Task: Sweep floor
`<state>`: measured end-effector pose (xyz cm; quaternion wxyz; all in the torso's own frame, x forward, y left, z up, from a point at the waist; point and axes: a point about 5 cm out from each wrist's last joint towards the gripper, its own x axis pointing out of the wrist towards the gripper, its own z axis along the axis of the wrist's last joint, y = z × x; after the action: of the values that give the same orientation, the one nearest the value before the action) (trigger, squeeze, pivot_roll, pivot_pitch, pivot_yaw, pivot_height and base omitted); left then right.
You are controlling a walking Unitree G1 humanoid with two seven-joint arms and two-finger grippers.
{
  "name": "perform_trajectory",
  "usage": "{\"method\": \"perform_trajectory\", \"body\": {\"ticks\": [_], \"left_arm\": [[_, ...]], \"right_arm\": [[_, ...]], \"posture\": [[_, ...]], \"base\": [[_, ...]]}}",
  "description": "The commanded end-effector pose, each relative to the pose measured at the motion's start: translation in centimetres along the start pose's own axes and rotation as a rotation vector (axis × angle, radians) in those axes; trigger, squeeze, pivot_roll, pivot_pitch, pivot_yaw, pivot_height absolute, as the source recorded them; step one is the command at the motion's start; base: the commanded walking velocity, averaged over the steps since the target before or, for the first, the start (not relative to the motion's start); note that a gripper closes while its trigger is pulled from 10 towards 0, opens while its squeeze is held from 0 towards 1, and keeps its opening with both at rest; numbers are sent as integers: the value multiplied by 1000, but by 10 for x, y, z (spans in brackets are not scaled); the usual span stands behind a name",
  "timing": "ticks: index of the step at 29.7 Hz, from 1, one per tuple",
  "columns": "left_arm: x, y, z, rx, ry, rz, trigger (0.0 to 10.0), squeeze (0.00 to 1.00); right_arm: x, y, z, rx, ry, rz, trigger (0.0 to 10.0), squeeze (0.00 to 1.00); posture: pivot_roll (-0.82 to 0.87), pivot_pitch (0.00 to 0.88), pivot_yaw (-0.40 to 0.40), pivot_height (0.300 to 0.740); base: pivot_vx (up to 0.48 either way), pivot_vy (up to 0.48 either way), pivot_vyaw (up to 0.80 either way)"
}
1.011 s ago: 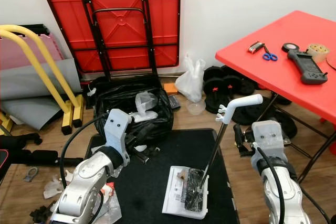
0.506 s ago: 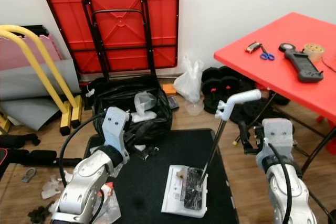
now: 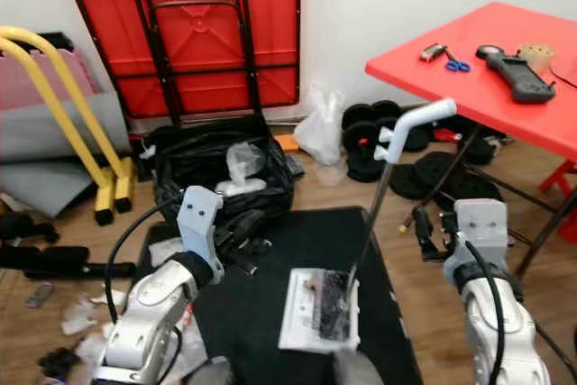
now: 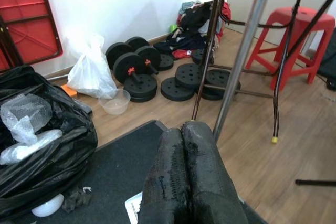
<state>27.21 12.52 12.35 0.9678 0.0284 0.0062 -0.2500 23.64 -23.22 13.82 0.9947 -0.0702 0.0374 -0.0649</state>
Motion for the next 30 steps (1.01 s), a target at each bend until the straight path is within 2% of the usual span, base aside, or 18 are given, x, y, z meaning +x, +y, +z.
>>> {"method": "perform_trajectory", "body": {"ticks": [1, 21, 30], "left_arm": [[0, 4, -3, -3, 17, 99, 10000, 0], [-4, 5, -2, -1, 20, 103, 10000, 0], [-5, 5, -1, -1, 22, 104, 10000, 0]], "right_arm": [[0, -3, -2, 0, 15, -3, 10000, 0], [1, -2, -1, -15, 9, 12, 10000, 0], [6, -7, 0, -27, 8, 7, 10000, 0]], "posture": [[-173, 90, -94, 585], [-165, 107, -88, 510], [-165, 114, -86, 475]], "base": [[0, 0, 0], [0, 0, 0], [0, 0, 0]]}}
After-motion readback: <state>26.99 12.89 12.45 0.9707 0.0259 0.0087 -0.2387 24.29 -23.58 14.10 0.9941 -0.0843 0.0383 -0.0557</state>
